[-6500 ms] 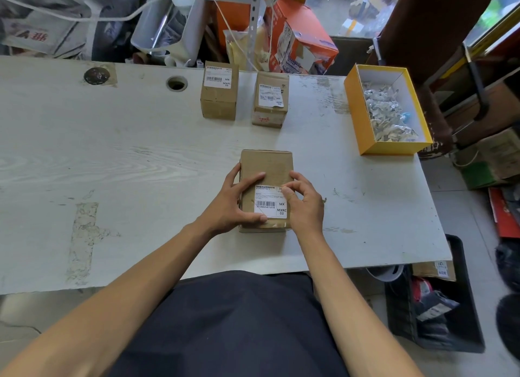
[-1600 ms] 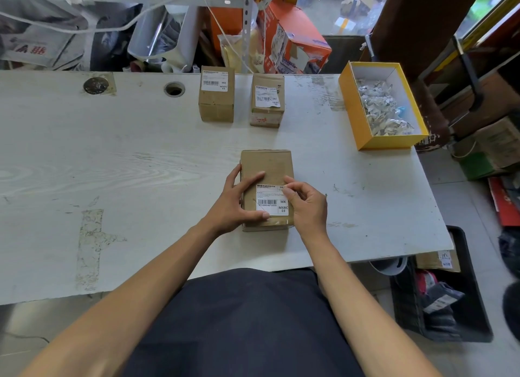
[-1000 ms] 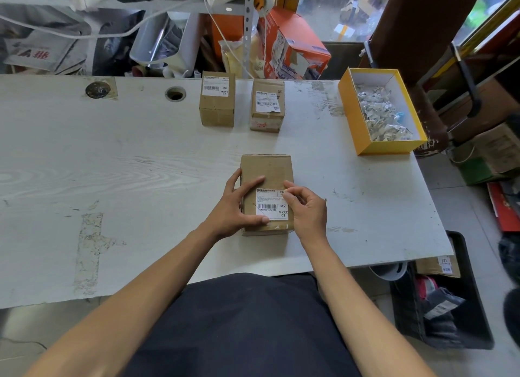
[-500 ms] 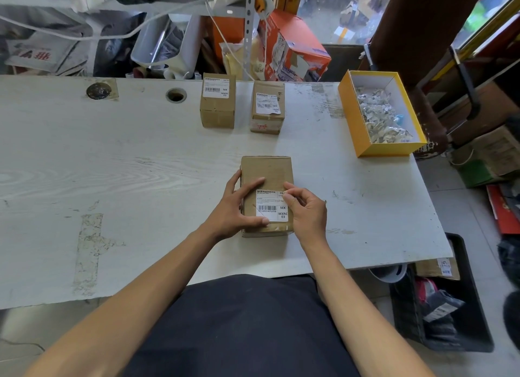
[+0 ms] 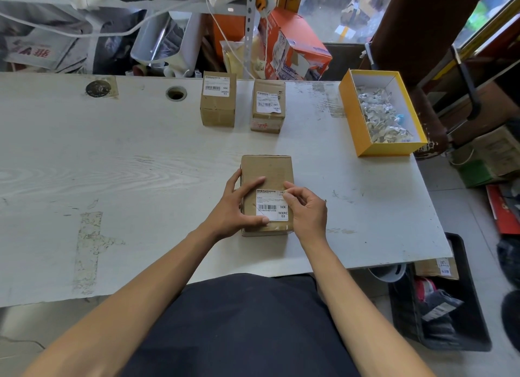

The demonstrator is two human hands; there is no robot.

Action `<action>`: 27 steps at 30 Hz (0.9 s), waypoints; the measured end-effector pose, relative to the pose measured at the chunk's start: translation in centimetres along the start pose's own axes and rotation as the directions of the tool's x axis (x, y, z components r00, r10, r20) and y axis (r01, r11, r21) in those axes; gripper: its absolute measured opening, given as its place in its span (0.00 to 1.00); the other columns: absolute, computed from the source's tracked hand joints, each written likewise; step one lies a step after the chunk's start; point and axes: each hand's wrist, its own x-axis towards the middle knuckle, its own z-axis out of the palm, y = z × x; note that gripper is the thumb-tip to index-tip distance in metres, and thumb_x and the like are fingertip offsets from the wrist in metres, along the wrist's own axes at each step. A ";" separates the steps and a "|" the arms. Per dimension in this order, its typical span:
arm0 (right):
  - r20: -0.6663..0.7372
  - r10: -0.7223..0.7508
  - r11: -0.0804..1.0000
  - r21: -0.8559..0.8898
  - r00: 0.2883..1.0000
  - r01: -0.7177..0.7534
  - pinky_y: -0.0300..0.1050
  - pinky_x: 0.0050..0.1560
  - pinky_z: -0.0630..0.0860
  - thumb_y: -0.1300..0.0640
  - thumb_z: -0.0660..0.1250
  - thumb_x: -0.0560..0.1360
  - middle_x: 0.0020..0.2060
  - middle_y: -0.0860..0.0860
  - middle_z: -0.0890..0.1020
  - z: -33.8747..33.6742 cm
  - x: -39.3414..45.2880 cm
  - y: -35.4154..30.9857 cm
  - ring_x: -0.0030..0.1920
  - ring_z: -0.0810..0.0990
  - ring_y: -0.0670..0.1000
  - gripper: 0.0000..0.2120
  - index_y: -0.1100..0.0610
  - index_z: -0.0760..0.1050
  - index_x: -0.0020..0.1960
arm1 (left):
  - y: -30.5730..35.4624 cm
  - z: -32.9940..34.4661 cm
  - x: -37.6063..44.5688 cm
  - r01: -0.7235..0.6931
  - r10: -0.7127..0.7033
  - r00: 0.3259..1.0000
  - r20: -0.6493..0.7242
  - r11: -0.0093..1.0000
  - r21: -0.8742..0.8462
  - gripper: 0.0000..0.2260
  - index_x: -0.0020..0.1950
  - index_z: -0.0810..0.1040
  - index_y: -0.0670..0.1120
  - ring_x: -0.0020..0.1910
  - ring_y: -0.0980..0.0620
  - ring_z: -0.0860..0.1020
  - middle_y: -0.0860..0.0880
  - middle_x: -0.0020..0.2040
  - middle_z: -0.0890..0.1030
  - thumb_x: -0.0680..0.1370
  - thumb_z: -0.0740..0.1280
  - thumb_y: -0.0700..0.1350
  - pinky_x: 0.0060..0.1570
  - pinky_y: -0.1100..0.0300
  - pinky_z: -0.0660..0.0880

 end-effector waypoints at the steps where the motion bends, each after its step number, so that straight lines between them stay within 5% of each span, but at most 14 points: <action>1: -0.001 -0.001 1.000 -0.002 1.000 0.001 0.42 0.43 0.82 0.61 0.69 0.76 0.55 0.45 0.83 0.0 0.0 0.0 0.51 0.83 0.43 0.08 0.51 0.81 0.41 | 0.0 0.0 0.0 0.000 0.000 1.000 0.001 1.000 0.001 0.41 0.71 0.67 0.70 0.74 0.54 0.63 0.60 0.78 0.49 0.61 0.79 0.61 0.69 0.49 0.72; 27: -0.002 0.015 1.000 0.012 1.000 -0.015 0.47 0.45 0.83 0.61 0.69 0.77 0.56 0.45 0.84 0.0 0.1 0.3 0.52 0.83 0.45 0.07 0.52 0.81 0.42 | 0.1 0.0 0.0 0.004 -0.004 1.000 0.000 1.000 0.000 0.41 0.71 0.67 0.71 0.76 0.53 0.61 0.60 0.78 0.48 0.60 0.79 0.62 0.70 0.48 0.71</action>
